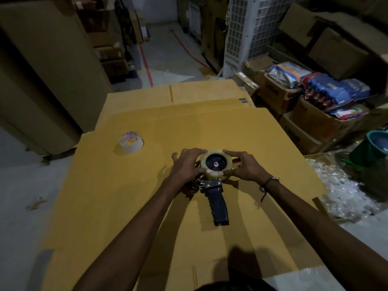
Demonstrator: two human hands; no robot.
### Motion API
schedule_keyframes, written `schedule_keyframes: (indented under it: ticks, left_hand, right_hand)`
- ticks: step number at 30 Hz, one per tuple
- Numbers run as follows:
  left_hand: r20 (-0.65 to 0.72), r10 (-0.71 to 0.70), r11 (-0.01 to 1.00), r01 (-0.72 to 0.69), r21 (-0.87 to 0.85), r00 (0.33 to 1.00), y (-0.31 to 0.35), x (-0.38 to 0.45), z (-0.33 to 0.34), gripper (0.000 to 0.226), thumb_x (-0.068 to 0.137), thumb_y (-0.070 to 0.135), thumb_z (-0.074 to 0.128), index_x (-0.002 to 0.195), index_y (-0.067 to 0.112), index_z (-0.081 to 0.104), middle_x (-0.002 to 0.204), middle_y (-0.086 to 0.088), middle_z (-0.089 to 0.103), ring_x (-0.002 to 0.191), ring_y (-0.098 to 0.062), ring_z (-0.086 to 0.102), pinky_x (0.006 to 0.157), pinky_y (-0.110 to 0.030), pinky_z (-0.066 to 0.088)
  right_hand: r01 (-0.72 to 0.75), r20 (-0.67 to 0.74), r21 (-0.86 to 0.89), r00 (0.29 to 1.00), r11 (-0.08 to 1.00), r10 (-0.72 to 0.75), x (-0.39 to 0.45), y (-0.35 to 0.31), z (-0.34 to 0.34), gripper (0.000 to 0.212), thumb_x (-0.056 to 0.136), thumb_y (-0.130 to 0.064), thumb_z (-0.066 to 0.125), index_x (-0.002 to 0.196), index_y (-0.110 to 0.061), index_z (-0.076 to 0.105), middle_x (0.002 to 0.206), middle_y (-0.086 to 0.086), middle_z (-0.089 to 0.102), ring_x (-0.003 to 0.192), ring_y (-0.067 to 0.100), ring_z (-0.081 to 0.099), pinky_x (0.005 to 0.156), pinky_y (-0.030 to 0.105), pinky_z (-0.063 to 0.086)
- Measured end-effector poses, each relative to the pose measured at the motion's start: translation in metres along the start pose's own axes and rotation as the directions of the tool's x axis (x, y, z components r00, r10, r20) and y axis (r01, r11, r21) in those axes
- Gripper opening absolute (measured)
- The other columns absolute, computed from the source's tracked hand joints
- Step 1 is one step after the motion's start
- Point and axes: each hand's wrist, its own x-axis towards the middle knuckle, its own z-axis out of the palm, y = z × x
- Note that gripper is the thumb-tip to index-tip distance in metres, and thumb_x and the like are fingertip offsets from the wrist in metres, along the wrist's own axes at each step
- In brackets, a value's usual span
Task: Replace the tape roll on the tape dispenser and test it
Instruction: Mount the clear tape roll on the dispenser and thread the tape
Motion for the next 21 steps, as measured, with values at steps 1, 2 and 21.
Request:
schedule_keyframes:
  ticks: [1,2,21]
  left_hand:
    - [-0.054,-0.013,0.999,0.011,-0.043,0.998,-0.003,-0.005,0.000,0.064,0.091,0.049,0.075,0.149,0.035,0.052,0.153,0.008,0.051,0.146,-0.021,0.037,0.118,-0.053,0.014]
    - [-0.112,-0.032,0.994,0.020,-0.109,0.993,-0.008,-0.011,0.000,0.057,0.095,0.046,0.072,0.148,0.034,0.053,0.152,0.007,0.053,0.145,-0.021,0.039,0.117,-0.052,0.017]
    - [-0.300,-0.116,0.935,0.003,-0.354,0.947,-0.028,-0.043,0.013,0.041,0.086,0.035,0.081,0.125,0.032,0.067,0.129,0.011,0.065,0.123,-0.020,0.060,0.104,-0.058,0.045]
  right_hand:
    - [-0.003,-0.026,-0.001,1.000,1.000,0.003,-0.003,-0.001,0.002,0.096,0.072,-0.037,0.096,0.155,-0.022,0.051,0.151,0.004,0.058,0.124,0.021,0.062,0.091,0.030,0.055]
    - [-0.003,-0.068,-0.004,0.998,1.000,0.003,-0.007,-0.003,0.005,0.096,0.071,-0.038,0.096,0.154,-0.022,0.051,0.151,0.007,0.057,0.127,0.024,0.062,0.094,0.033,0.054]
    - [-0.014,-0.239,-0.116,0.971,0.993,-0.015,-0.022,-0.030,0.030,0.091,0.070,-0.049,0.093,0.148,-0.021,0.057,0.143,0.011,0.057,0.132,0.031,0.051,0.107,0.040,0.040]
